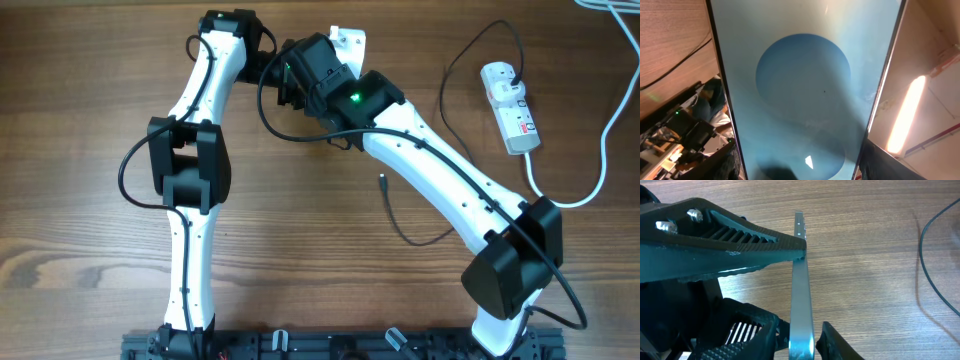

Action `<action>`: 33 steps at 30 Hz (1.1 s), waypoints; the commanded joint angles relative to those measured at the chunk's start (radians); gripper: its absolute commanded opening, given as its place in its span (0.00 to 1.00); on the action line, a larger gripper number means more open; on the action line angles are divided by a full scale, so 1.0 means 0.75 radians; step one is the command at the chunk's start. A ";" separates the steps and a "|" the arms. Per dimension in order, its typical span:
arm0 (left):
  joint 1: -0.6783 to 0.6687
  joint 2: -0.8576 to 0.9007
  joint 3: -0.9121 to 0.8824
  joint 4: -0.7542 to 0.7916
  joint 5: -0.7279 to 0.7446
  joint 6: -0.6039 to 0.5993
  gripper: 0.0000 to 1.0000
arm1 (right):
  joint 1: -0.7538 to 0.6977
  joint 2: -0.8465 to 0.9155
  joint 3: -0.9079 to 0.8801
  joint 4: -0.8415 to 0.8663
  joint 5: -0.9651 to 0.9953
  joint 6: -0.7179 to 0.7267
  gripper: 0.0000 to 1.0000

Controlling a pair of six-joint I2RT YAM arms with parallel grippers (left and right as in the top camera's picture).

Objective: Plug charger to phone and switch on socket
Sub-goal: 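Close the right gripper on the phone's edge beside the left gripper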

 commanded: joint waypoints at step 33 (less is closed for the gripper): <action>0.004 -0.079 -0.006 -0.002 0.071 -0.002 0.64 | 0.008 -0.037 0.031 0.027 -0.001 0.014 0.15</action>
